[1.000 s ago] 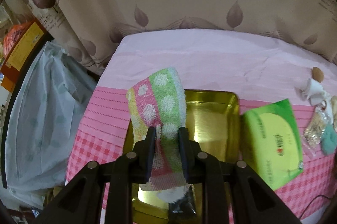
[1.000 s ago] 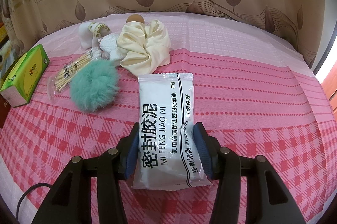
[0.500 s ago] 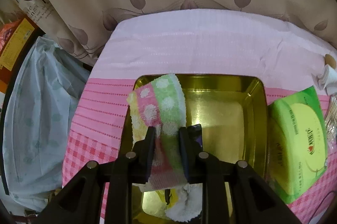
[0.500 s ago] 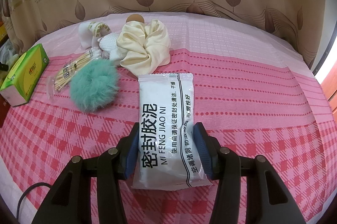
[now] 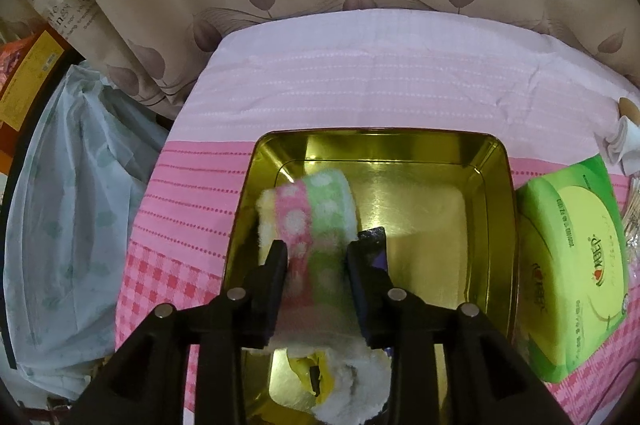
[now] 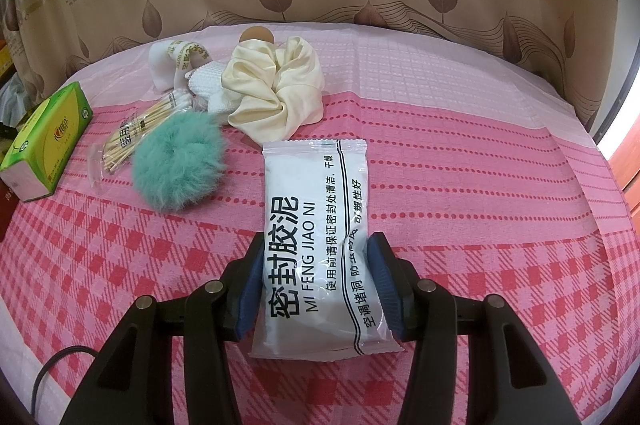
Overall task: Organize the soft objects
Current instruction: 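Carry the striped towel with the left gripper into the gold tin tray and release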
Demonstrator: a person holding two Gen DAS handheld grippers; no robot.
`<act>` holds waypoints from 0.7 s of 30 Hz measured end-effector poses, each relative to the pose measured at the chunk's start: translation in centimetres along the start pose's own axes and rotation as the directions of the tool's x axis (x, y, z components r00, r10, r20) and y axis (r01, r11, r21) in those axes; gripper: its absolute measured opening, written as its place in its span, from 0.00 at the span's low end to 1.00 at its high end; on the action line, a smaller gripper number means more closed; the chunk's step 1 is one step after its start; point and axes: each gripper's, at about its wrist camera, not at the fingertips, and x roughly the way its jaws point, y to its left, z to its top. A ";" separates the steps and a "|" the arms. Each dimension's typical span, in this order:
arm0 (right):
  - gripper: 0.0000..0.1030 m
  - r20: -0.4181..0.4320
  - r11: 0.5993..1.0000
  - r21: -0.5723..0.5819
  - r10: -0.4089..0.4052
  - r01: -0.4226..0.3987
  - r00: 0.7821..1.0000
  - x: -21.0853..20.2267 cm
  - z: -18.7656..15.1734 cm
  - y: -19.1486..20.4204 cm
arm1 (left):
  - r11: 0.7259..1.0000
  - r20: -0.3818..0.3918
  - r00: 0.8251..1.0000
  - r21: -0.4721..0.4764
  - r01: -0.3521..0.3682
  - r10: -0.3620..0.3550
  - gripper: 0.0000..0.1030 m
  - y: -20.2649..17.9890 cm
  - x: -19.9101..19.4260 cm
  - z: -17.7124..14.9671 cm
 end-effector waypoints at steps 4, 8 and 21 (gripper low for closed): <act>0.46 0.000 1.000 0.000 0.000 0.000 1.000 0.0 0.0 0.0 | 1.000 0.023 1.000 -0.007 -0.001 0.001 0.30 0.1 -1.2 -0.2; 0.46 0.000 1.000 0.000 0.000 0.000 1.000 0.0 0.0 0.1 | 1.000 0.054 0.999 -0.016 0.006 -0.005 0.31 0.3 -2.8 -0.6; 0.51 -0.008 1.000 0.007 0.014 -0.014 1.000 0.0 0.1 -0.2 | 0.995 0.166 0.985 -0.078 0.058 -0.044 0.36 -0.2 -7.7 -4.7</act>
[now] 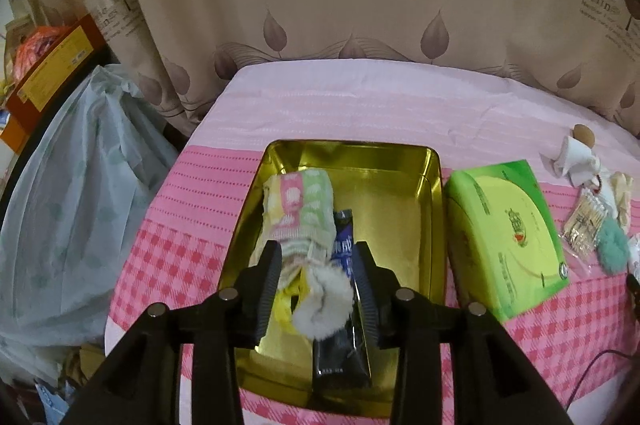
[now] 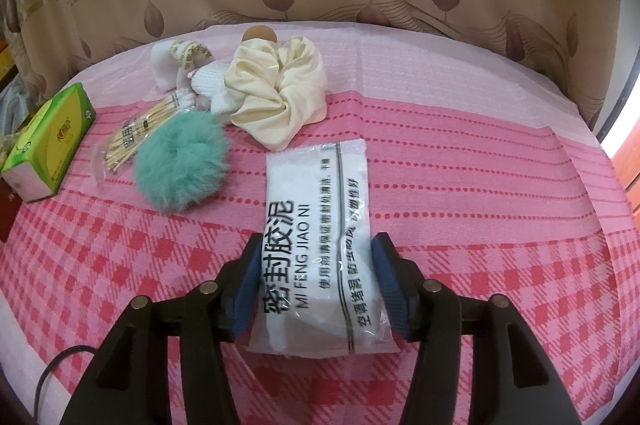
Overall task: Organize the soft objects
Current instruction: 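Carry the striped towel with the left gripper into the gold tin tray and release, then carry the sealant packet with the right gripper toward the tin tray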
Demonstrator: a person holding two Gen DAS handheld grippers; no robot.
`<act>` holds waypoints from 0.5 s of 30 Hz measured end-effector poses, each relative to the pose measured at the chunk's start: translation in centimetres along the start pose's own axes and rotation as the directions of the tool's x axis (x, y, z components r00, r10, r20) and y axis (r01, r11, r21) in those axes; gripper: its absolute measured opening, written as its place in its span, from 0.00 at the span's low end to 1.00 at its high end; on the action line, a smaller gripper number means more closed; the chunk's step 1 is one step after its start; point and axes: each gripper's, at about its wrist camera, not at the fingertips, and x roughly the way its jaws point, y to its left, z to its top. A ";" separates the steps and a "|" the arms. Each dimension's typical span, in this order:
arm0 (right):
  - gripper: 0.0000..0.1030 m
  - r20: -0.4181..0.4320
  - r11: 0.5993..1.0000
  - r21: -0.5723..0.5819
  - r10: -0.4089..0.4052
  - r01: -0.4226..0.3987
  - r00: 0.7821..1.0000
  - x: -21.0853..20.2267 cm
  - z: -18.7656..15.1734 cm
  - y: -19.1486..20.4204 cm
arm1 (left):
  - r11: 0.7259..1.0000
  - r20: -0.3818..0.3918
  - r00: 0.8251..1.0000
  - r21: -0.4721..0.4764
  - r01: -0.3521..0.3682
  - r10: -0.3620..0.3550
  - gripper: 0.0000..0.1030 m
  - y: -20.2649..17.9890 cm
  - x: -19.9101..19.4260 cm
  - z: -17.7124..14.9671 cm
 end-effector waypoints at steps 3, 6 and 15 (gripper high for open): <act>0.52 -0.008 1.000 0.004 -0.010 0.010 1.000 0.0 0.1 0.2 | 1.000 0.012 1.000 -0.011 -0.024 0.024 0.36 0.0 -0.4 -1.1; 0.52 -0.013 1.000 0.011 -0.018 0.018 1.000 0.0 0.1 0.2 | 0.999 0.019 0.999 -0.034 -0.031 0.032 0.36 0.3 -0.6 -2.1; 0.48 -0.026 0.998 0.005 -0.066 0.066 0.997 0.0 0.2 1.0 | 0.994 0.040 0.996 -0.084 -0.071 0.075 0.36 0.3 -0.8 -4.5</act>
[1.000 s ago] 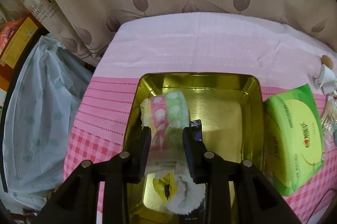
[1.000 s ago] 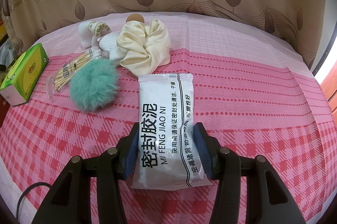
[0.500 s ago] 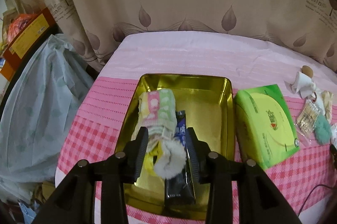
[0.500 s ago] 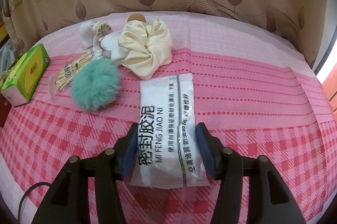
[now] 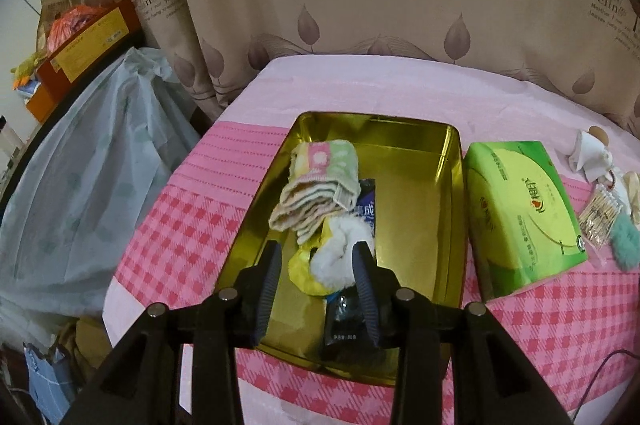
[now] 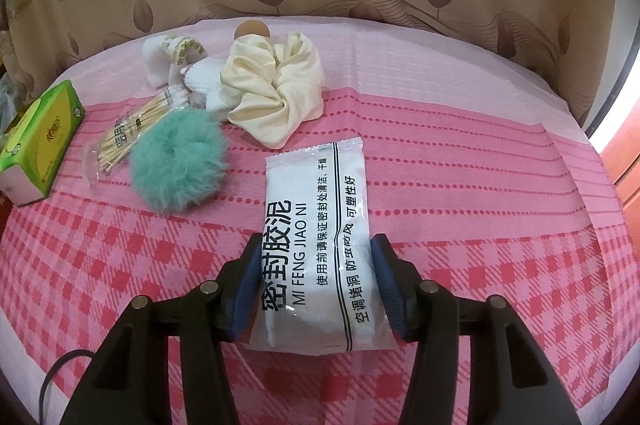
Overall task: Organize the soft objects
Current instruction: 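Carry the sealant packet with the right gripper toward the tin tray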
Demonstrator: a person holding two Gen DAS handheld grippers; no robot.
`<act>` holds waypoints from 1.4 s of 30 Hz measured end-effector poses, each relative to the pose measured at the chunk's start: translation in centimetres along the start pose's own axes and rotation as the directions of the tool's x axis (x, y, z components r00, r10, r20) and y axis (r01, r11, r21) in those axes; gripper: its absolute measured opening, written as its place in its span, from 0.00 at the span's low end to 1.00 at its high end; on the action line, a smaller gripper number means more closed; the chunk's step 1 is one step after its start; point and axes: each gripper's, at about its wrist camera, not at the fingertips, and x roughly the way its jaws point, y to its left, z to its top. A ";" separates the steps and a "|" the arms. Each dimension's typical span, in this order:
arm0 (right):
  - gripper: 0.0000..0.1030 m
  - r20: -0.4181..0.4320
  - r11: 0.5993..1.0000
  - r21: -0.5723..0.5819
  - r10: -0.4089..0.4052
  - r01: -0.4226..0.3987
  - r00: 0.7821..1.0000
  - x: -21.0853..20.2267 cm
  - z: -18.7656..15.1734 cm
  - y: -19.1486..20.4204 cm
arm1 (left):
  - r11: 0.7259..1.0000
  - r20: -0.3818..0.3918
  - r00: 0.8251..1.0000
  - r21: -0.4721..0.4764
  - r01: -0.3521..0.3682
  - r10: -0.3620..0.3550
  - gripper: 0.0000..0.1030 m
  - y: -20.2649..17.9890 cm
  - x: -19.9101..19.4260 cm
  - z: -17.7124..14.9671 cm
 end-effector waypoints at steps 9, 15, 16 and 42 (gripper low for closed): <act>0.46 -0.013 0.999 0.005 -0.053 0.053 0.999 -0.1 0.3 1.1 | 0.998 -0.015 1.000 -0.063 0.006 -0.007 0.36 1.3 0.6 -0.8; 0.46 -0.014 0.997 0.003 -0.076 0.076 0.997 -0.8 0.5 1.7 | 0.992 -0.021 1.000 -0.121 -0.020 0.018 0.36 2.8 1.1 -1.1; 0.46 -0.009 0.997 0.001 -0.081 0.081 0.997 -1.1 0.6 1.9 | 0.992 -0.025 1.000 -0.128 -0.022 0.019 0.36 3.0 1.2 -1.2; 0.46 0.111 0.948 -0.272 0.200 -0.164 0.973 -8.0 7.0 18.5 | 0.952 -0.056 0.996 -0.296 -0.083 0.070 0.36 7.4 2.4 -1.7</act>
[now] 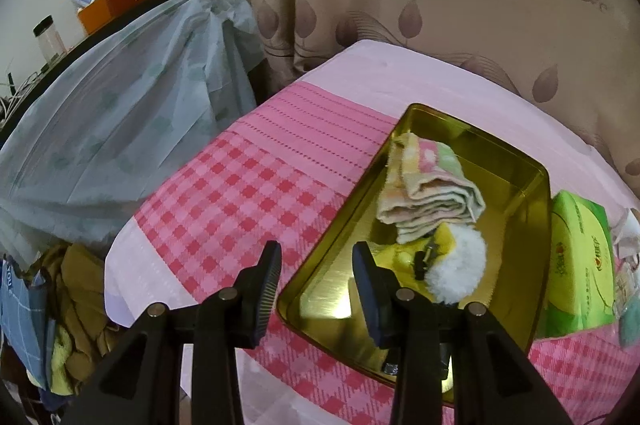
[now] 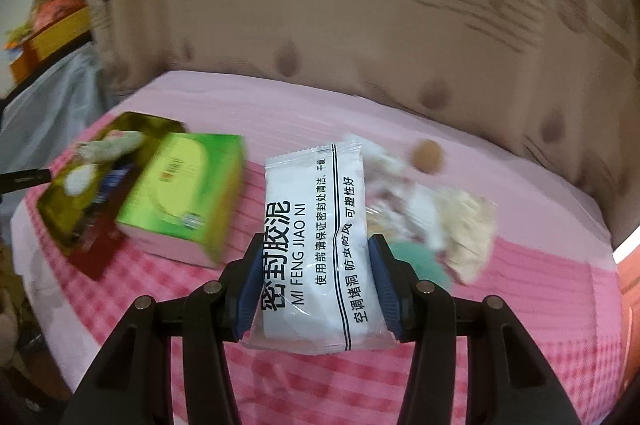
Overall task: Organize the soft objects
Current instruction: 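Carry the sealant packet with the right gripper toward the tin tray, then lower the packet into the tin tray and open the right gripper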
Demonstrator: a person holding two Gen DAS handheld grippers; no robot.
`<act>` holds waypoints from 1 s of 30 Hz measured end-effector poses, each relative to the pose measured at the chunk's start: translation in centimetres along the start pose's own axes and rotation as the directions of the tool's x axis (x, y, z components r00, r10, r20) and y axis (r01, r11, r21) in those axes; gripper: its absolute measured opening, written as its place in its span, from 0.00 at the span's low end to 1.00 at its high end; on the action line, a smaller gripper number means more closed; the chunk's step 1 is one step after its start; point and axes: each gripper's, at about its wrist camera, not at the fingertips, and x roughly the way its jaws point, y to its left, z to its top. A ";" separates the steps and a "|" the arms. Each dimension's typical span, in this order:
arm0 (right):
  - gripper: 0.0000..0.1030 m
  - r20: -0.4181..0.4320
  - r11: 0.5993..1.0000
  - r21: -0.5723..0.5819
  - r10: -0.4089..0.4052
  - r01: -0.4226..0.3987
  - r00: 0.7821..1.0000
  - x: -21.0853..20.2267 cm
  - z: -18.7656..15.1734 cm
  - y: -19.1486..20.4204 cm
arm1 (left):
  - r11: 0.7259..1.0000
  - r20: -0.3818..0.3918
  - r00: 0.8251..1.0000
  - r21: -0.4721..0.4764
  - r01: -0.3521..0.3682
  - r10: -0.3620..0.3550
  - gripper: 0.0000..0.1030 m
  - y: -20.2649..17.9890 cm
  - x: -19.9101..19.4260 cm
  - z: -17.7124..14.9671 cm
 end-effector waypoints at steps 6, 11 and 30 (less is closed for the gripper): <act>0.46 0.000 0.991 -0.074 0.111 -0.111 0.994 1.3 2.7 6.3 | 0.998 -0.019 0.999 -0.054 -0.028 0.027 0.36 1.5 0.7 0.3; 0.46 -0.024 0.973 -0.138 0.181 -0.183 0.983 3.1 4.4 11.1 | 0.993 -0.026 0.998 -0.098 -0.061 0.058 0.36 2.9 1.1 0.5; 0.46 -0.121 0.957 -0.234 0.149 -0.174 0.981 12.1 9.2 20.7 | 0.983 -0.042 0.995 -0.157 -0.091 0.086 0.36 4.6 2.0 0.6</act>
